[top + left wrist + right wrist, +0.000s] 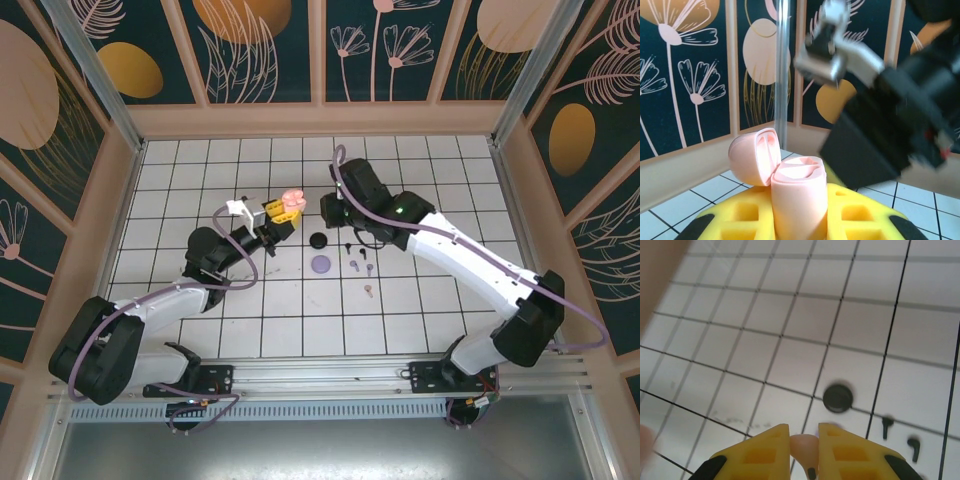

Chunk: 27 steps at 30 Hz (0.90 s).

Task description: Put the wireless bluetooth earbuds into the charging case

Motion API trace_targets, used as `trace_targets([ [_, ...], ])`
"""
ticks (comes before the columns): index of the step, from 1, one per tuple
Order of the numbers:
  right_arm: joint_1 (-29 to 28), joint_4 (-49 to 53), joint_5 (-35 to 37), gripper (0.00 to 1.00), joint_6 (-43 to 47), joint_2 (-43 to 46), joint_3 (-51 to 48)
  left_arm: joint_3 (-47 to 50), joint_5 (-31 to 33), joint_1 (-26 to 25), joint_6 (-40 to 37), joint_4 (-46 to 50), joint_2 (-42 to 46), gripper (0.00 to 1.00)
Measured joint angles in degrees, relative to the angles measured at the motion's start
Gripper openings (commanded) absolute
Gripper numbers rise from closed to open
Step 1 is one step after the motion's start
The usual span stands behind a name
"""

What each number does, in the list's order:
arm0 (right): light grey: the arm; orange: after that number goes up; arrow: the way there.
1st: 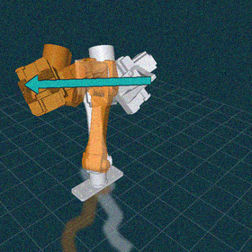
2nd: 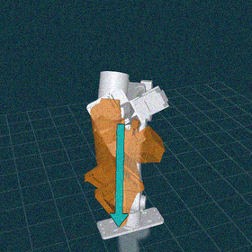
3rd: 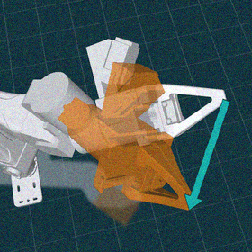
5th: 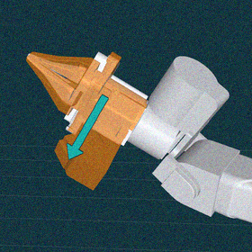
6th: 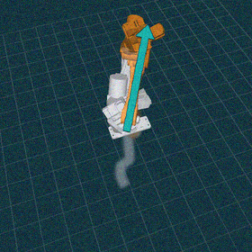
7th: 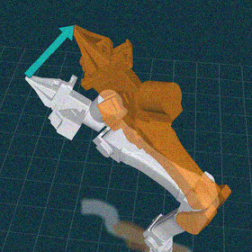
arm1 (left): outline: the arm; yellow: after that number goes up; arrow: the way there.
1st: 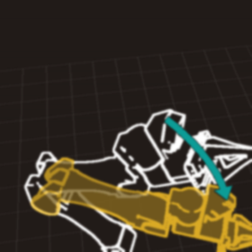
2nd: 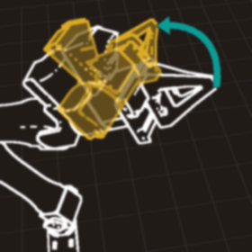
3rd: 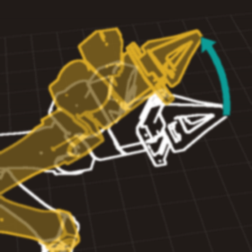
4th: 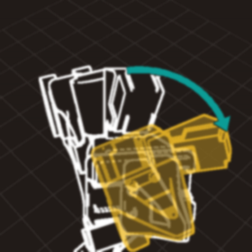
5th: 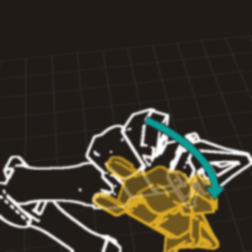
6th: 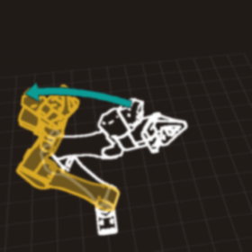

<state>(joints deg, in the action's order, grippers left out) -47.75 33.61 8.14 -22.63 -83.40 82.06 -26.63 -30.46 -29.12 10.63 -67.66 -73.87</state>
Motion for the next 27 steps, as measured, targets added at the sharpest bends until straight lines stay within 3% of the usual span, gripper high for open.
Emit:
trace_targets([
  [8, 0.0, -5.35, -1.92, 0.17, 6.32, 5.79, 2.45, 0.11, 4.79, -3.26, -6.58, -0.46, 0.76, 0.0],
  [14, -0.04, -14.73, -6.69, 0.17, 11.06, 10.27, -1.95, 0.15, 9.86, -3.85, -10.67, -4.31, 0.26, 0.0],
  [27, -0.37, -28.79, -12.87, 0.17, 15.19, 10.38, -9.16, -3.96, 9.73, -3.89, -9.94, -10.12, -8.39, 0.0],
])
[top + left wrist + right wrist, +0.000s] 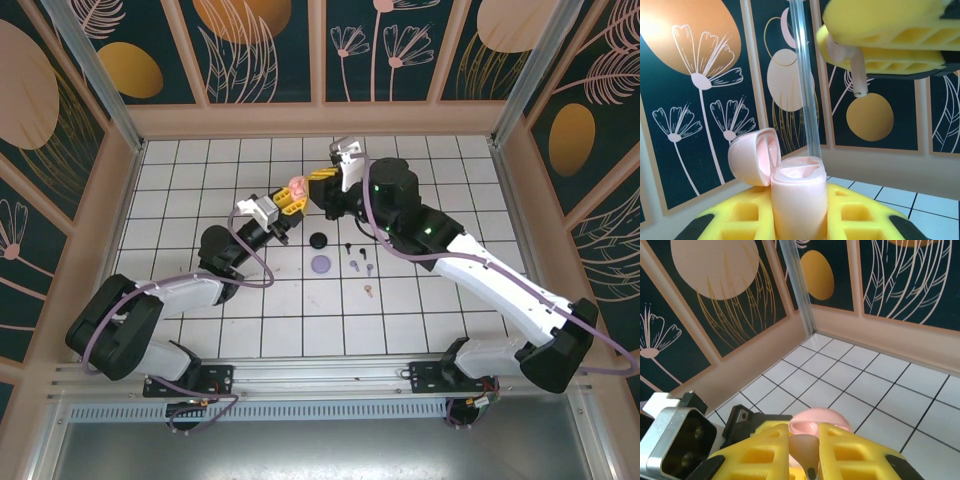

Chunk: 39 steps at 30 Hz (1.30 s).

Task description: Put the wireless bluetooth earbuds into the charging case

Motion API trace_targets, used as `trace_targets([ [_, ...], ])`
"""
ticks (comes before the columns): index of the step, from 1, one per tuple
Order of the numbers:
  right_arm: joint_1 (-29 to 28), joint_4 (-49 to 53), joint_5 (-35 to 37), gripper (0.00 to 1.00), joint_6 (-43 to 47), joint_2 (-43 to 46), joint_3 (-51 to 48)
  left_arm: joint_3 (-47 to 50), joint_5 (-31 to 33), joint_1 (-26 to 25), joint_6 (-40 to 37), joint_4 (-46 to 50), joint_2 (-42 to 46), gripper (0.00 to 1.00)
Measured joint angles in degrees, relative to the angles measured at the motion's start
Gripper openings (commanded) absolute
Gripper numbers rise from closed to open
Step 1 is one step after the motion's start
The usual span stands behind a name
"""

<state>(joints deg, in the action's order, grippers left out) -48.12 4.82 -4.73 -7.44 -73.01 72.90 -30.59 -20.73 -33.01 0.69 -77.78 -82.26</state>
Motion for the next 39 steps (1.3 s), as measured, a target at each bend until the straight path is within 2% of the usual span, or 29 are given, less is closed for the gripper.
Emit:
trace_targets([
  [12, 0.0, -3.04, -1.99, 0.16, 0.07, -3.56, -0.33, -1.25, -1.38, -0.02, 0.44, -0.48, -0.92, 0.0],
  [39, 0.35, -4.87, -1.36, 0.14, -0.31, -3.72, -2.21, -1.36, -2.75, -0.26, 1.07, -0.37, -0.94, 0.0],
])
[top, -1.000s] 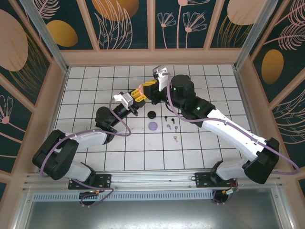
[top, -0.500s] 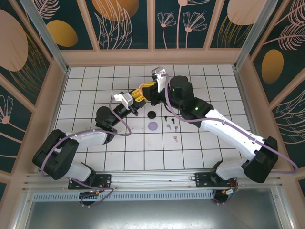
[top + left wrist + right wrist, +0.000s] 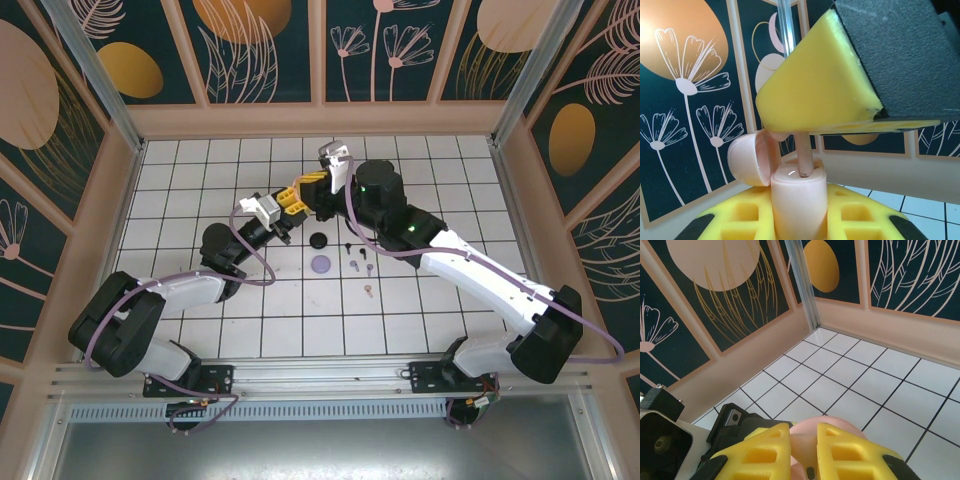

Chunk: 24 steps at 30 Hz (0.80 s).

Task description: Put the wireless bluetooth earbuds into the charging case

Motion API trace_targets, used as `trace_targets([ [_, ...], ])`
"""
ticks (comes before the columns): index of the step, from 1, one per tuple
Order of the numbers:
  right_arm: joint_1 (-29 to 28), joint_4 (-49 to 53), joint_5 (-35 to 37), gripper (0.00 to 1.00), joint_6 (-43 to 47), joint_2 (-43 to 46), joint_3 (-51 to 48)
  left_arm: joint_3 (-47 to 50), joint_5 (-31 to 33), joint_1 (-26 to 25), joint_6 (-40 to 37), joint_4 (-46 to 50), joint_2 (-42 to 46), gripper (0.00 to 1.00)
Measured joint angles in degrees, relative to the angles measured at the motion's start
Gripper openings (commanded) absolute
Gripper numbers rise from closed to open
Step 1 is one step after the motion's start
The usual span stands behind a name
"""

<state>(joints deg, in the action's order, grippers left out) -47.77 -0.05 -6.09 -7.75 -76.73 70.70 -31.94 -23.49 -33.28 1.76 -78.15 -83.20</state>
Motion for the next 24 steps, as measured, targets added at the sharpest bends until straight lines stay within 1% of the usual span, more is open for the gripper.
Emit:
trace_targets([
  [6, 0.2, 0.02, -0.22, 0.14, 0.04, 0.0, -0.81, 0.0, 0.04, 0.0, 0.0, 0.48, 0.0, 0.0],
  [13, 0.72, 0.94, -3.43, 0.14, 2.99, 0.0, -1.4, -0.28, -0.28, -0.07, 0.52, 0.72, 0.0, 0.0],
  [15, 0.81, 0.94, -3.61, 0.15, 3.41, 0.0, -1.4, -0.42, -0.31, -0.07, 0.85, 0.94, 0.0, 0.0],
  [16, 0.81, 0.96, -3.65, 0.18, 3.45, 0.0, -1.4, -0.44, -0.31, -0.07, 0.9, 1.01, 0.0, 0.0],
  [18, 0.79, 1.25, -3.63, 0.31, 3.43, 0.0, -1.4, -0.44, -0.48, -0.07, 0.94, 1.25, 0.0, 0.0],
  [21, 0.79, 2.08, -3.37, 0.45, 2.73, -0.11, -1.16, -0.44, -0.5, -0.07, 1.11, 1.92, -0.04, 0.0],
  [24, 0.74, 4.22, -2.51, 0.53, 1.42, -0.31, 0.37, -0.44, -0.24, -0.07, 1.4, 1.75, -0.13, 0.0],
])
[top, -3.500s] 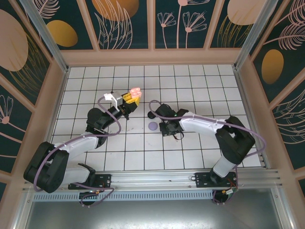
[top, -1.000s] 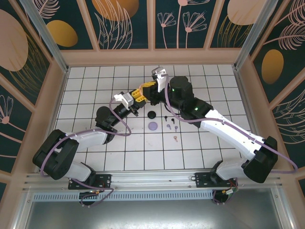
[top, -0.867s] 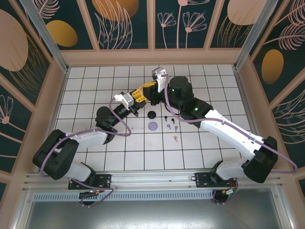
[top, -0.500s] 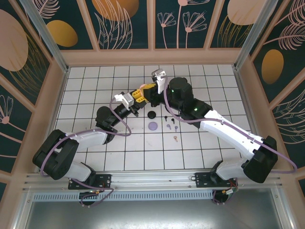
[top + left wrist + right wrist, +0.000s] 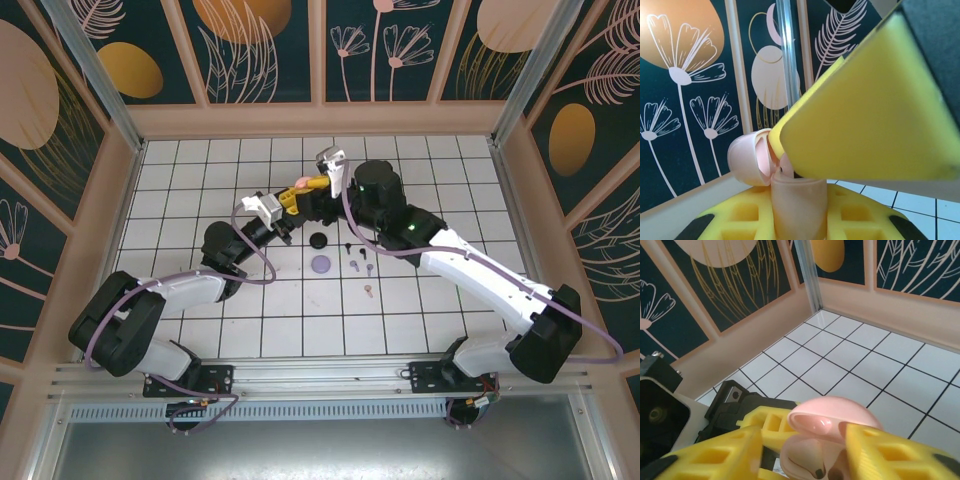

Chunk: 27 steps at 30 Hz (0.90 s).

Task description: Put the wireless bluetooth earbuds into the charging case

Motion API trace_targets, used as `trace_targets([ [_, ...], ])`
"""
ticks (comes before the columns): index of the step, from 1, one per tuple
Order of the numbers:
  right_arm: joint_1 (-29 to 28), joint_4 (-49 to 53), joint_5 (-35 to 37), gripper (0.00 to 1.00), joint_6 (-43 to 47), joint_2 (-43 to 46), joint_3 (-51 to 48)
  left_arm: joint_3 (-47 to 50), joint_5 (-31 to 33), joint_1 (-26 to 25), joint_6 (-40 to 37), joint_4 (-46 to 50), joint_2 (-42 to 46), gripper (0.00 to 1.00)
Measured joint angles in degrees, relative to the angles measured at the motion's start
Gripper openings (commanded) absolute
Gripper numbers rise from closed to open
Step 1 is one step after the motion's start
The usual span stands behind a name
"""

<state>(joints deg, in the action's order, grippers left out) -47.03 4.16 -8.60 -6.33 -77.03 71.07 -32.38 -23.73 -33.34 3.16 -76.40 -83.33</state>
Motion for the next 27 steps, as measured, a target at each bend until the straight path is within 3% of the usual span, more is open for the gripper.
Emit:
trace_targets([
  [6, 0.5, 3.65, 3.32, 0.62, -4.85, 0.94, 2.91, 0.04, 0.57, -0.07, 1.05, -2.25, -1.81, 0.0],
  [12, 3.72, 8.2, 7.32, 0.62, -12.48, 8.48, 1.99, 1.92, 1.66, -0.07, 2.73, -5.14, -3.37, 0.0],
  [18, 8.2, 13.2, 10.32, 0.62, -19.91, 18.34, -9.03, 3.89, 1.9, -0.07, 3.15, -6.54, -3.28, 0.0],
  [27, 9.33, 23.43, 10.93, 0.58, -26.21, 14.97, -27.93, 5.86, 0.59, -0.09, 2.93, -5.16, 0.11, 0.0],
])
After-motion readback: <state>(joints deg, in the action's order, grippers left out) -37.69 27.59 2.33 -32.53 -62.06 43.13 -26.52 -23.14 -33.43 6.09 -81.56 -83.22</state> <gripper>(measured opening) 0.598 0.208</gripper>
